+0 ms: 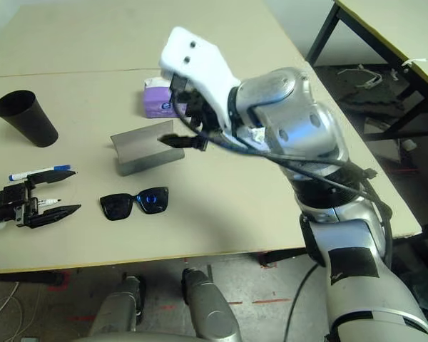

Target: Organize and tidy the items on the table.

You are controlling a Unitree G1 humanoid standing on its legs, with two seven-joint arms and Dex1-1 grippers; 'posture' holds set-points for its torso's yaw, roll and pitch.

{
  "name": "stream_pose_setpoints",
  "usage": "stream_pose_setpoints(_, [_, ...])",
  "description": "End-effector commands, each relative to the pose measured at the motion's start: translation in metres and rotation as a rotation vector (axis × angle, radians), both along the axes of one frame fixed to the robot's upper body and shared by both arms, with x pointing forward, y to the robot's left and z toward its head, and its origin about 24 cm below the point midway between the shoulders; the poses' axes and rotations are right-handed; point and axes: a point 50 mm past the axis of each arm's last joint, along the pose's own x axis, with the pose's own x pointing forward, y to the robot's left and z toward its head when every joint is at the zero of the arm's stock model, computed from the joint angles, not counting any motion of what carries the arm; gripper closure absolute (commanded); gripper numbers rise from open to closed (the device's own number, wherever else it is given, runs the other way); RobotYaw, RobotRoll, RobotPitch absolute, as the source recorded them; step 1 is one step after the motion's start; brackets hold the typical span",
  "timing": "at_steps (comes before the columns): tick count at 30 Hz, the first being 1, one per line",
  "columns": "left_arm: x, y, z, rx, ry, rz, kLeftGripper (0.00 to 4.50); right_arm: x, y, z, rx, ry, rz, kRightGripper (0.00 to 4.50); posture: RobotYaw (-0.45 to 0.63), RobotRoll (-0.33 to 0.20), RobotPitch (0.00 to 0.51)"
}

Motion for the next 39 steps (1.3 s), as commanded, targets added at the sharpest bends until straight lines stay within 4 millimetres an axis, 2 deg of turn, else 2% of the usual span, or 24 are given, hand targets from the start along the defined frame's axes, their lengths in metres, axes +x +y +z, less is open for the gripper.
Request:
stream_pose_setpoints(1, [-0.001,0.008,0.003,0.009,0.004,0.012,0.0,-0.006,0.015,-0.028,-0.083,0.019,0.046,0.03,-0.15,0.0,0.216])
stream_pose_setpoints(5, [-0.004,0.006,0.003,0.033,0.03,-0.04,0.0,-0.008,0.038,-0.053,-0.128,0.021,0.075,0.03,-0.15,0.0,0.215])
stream_pose_setpoints(13, [-0.006,0.01,-0.001,0.042,0.04,-0.034,0.0,-0.011,0.074,-0.068,-0.133,0.009,0.131,0.03,-0.14,0.0,0.218])
stream_pose_setpoints(23, [-0.008,0.014,-0.002,0.044,0.036,-0.007,0.0,-0.01,0.086,-0.082,-0.158,0.013,0.176,0.03,-0.12,0.0,0.215])
stream_pose_setpoints(34, [-0.009,0.013,-0.002,0.042,0.028,0.009,0.0,-0.008,0.085,-0.099,-0.195,0.04,0.183,0.03,-0.12,0.0,0.211])
stream_pose_setpoints(39, [-0.008,0.011,-0.004,0.039,0.028,0.008,0.0,-0.008,0.085,-0.1,-0.207,0.019,0.198,0.03,-0.12,0.0,0.209])
